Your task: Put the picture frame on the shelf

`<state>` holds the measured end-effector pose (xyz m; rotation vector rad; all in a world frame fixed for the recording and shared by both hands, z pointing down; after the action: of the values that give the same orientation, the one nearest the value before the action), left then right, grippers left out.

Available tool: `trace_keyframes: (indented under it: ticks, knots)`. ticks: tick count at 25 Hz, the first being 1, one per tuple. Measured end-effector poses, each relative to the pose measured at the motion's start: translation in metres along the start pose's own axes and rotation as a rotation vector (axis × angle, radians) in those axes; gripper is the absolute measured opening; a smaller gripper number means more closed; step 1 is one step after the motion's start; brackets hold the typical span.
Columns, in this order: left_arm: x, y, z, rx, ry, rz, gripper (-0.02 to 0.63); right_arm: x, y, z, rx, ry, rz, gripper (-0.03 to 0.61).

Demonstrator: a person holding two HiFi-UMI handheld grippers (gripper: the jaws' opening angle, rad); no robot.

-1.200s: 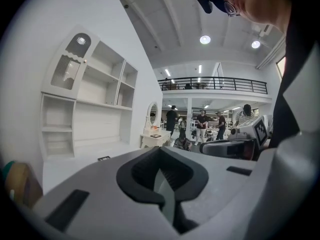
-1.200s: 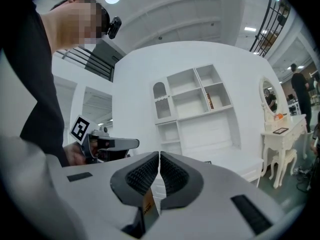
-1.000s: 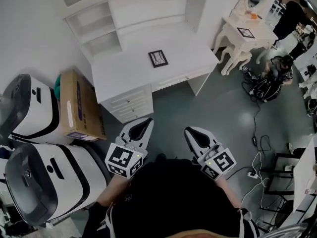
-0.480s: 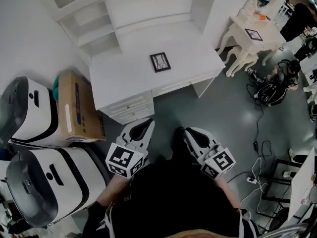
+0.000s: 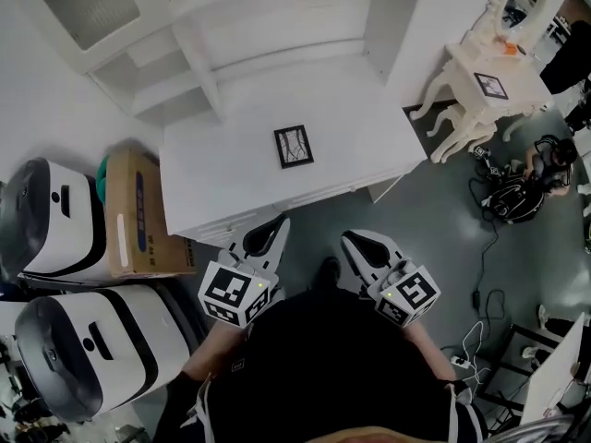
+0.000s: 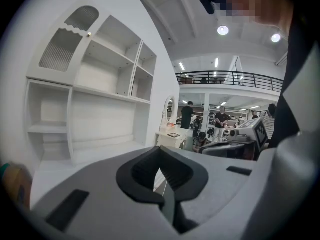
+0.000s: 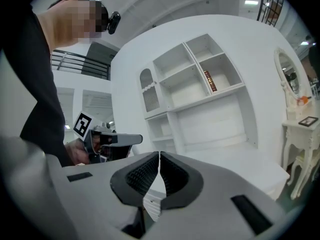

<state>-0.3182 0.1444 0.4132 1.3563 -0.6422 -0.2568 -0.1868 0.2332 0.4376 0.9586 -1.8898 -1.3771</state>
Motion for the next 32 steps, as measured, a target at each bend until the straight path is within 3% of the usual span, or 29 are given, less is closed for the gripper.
trace_keyframes:
  ticks: [8,14,17,32]
  knots:
    - [0.081,-0.022,0.01,-0.031,-0.067,-0.017,0.006,0.014,-0.02,-0.09,-0.004,-0.058,0.034,0.021]
    - [0.11,-0.026,0.031,-0.05,-0.116,-0.001,0.006,0.037,-0.023,-0.119,0.033,-0.118,0.041,0.021]
    - [0.12,-0.027,0.045,-0.062,-0.137,-0.003,0.006,0.052,-0.02,-0.132,0.031,-0.13,0.092,0.021]
    - [0.184,-0.054,0.188,-0.099,-0.188,-0.031,0.006,0.206,-0.047,-0.207,0.008,-0.177,0.161,0.021]
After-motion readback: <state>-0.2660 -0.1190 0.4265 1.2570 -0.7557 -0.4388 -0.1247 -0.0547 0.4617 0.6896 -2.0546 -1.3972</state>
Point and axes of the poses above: the fingertips, and each gripper's own axes: x forward along the fingers, z to its left, y out of its underside, the point moved 4 cm from there along -x, backward along the fingers, and after that the axes turned 9 degrees about -y, right-handed, at the moved point
